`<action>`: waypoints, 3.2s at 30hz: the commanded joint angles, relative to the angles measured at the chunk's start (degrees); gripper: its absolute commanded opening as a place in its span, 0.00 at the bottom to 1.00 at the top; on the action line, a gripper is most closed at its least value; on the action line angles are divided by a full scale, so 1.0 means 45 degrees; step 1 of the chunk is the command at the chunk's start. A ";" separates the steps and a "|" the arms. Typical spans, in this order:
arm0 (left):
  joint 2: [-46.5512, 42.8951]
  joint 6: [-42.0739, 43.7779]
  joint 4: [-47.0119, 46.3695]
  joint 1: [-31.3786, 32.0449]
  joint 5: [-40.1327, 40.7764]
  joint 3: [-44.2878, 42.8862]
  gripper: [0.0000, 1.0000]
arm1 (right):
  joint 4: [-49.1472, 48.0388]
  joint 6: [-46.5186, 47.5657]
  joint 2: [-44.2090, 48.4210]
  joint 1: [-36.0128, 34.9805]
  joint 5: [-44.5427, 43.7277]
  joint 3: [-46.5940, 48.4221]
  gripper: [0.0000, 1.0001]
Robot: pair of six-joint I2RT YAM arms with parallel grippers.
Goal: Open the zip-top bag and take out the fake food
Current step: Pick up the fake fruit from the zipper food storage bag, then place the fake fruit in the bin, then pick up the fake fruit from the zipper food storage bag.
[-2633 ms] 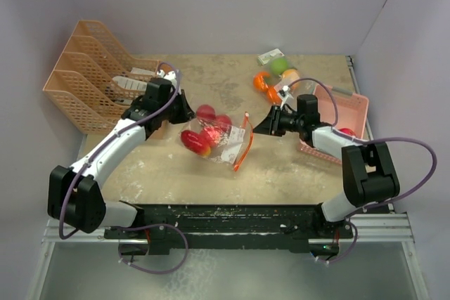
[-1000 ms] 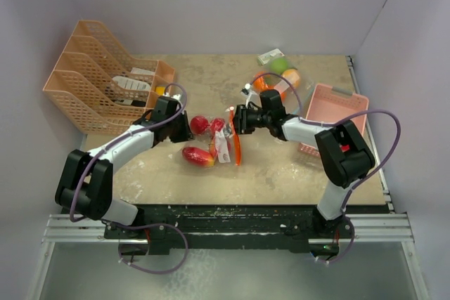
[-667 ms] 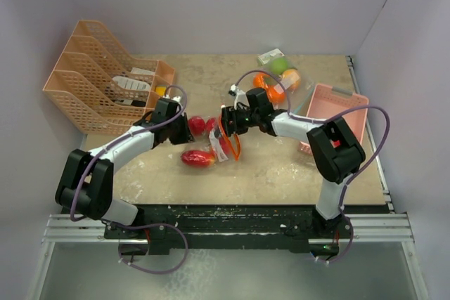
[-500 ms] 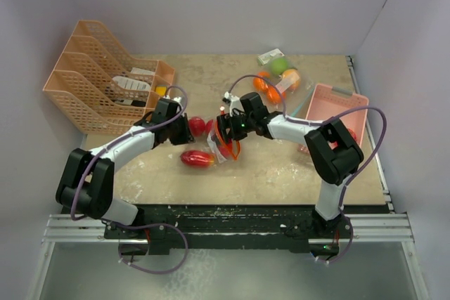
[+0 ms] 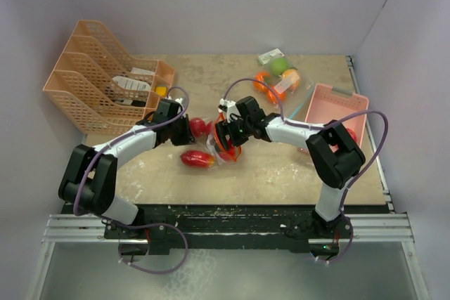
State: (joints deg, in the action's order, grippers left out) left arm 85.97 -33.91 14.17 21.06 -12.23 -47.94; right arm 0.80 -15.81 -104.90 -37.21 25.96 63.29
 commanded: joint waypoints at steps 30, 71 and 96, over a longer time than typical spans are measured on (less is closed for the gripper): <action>-0.0258 -0.0245 -0.0695 -0.0033 -0.0240 0.0491 0.00 | 0.3779 -0.1715 0.6193 0.9615 -0.4188 -0.0769 0.72; 0.0201 -0.0384 -0.0882 -0.0040 -0.0494 0.0309 0.00 | 0.0469 -0.1751 0.1900 0.2822 -0.0504 -0.0128 0.40; 0.0470 -0.0393 -0.1078 -0.0015 -0.0720 0.0242 0.00 | -0.0235 -0.0520 -0.0786 0.0499 0.0153 0.1461 0.62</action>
State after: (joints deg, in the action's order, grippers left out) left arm 88.18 -35.53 11.16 21.06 -14.61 -45.41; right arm 0.03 -19.53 -107.15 -34.50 26.57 68.77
